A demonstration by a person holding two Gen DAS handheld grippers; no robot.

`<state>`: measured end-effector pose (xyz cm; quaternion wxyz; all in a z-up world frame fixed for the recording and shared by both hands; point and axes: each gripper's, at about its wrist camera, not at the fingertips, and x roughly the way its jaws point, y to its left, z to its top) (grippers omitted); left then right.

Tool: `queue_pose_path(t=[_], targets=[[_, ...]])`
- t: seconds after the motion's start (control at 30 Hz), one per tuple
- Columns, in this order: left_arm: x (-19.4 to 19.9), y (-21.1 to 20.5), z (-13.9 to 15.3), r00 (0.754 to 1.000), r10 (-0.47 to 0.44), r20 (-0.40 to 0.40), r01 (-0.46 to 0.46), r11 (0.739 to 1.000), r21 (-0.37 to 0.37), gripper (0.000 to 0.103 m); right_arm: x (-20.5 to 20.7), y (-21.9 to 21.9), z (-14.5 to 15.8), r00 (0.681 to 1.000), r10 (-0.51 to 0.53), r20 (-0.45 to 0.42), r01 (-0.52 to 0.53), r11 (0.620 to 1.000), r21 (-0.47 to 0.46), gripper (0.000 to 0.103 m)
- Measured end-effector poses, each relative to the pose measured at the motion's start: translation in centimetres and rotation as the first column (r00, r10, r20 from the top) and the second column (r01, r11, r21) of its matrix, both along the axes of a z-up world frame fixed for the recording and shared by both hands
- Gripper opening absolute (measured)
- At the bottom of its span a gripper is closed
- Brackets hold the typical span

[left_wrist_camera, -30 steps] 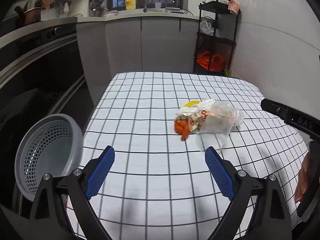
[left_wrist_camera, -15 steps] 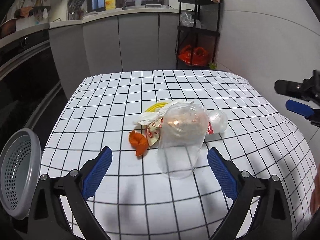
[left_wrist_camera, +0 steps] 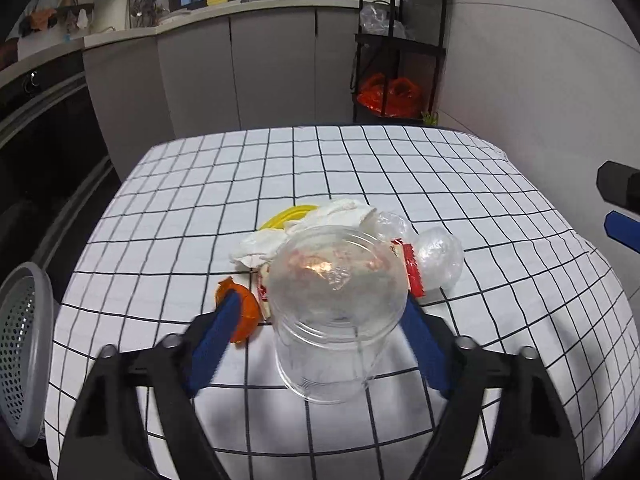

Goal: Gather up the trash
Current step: 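Close the left gripper around the clear plastic cup, then grasp the red-and-white snack wrapper with the right gripper while the left gripper holds the cup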

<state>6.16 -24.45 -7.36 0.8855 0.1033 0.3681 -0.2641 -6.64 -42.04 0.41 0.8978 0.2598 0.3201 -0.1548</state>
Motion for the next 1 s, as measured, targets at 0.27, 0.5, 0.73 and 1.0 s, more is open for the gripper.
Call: queue_pose_path(t=[0.27, 0.5, 0.73, 1.0], targets=[[-0.1, 2.1, 0.7, 1.000, 0.013, 0.014, -0.013, 1.000, 0.010, 0.049, 1.5, 2.0, -1.2, 0.996, 0.078, -0.031, -0.080, 0.993, -0.081, 0.070], [-0.3, 6.1, 2.7, 0.997, 0.044, 0.060, -0.047, 0.997, 0.058, 0.049, 4.0, 5.6, -3.2, 0.975, 0.207, -0.084, -0.219, 0.958, -0.187, 0.070], [-0.2, 10.7, 4.0, 0.994, 0.084, 0.068, -0.088, 0.995, 0.055, 0.049, 6.1, 8.4, -4.6, 0.949, 0.291, -0.122, -0.314, 0.912, -0.264, 0.070], [0.6, 13.0, 3.0, 0.992, 0.117, 0.052, -0.120, 0.991, 0.053, 0.049, 8.4, 11.1, -6.4, 0.918, 0.338, -0.209, -0.394, 0.839, -0.374, 0.070]])
